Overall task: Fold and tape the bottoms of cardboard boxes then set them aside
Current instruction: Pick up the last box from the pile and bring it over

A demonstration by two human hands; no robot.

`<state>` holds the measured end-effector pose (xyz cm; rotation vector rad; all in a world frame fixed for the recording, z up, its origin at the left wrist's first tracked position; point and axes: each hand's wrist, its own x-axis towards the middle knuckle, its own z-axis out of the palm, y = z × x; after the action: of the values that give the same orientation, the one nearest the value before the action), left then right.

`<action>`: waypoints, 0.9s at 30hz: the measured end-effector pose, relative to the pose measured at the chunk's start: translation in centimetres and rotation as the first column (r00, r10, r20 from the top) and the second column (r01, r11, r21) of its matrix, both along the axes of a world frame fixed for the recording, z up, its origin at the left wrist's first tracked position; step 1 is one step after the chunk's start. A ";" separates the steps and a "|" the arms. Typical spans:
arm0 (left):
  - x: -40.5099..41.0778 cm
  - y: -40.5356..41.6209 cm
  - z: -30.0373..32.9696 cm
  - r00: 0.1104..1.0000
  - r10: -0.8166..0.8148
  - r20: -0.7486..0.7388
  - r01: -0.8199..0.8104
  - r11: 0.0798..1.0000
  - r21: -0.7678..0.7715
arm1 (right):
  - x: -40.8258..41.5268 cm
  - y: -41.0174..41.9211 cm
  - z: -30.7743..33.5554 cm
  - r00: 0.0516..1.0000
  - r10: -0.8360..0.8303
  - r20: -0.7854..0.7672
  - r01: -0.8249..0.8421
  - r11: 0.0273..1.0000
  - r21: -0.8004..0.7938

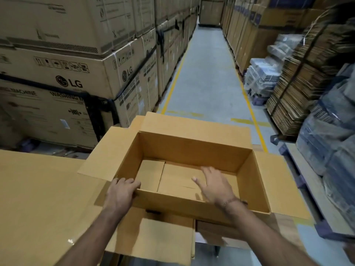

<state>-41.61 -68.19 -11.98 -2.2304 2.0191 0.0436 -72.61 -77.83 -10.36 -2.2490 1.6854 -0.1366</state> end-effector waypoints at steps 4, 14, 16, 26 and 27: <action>-0.2 -1.1 0.3 0.998 -0.022 0.065 0.017 0.997 0.071 | 0.3 -9.5 1.0 0.982 -0.071 -0.177 0.017 0.958 -0.286; -0.3 -1.8 0.1 0.998 0.032 0.050 -0.038 0.991 0.125 | 2.4 -17.5 -0.5 0.958 -0.040 -0.284 0.008 0.993 -0.115; -0.3 -1.8 -0.2 0.999 0.034 0.042 -0.039 0.990 0.139 | 2.1 -17.9 -1.1 0.966 -0.055 -0.251 0.030 0.994 -0.101; -0.8 -1.9 0.3 0.992 0.071 0.102 -0.089 0.979 0.185 | 2.8 -18.4 0.8 0.959 0.013 -0.284 0.013 0.996 0.087; -1.1 -1.8 0.5 0.991 0.069 0.117 -0.091 0.978 0.189 | 2.7 -17.7 0.8 0.965 0.002 -0.262 0.017 0.997 0.073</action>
<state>-42.69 -69.96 -11.46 -2.1424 1.7861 0.1184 -69.90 -95.55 -9.58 -2.2859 1.7949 0.2302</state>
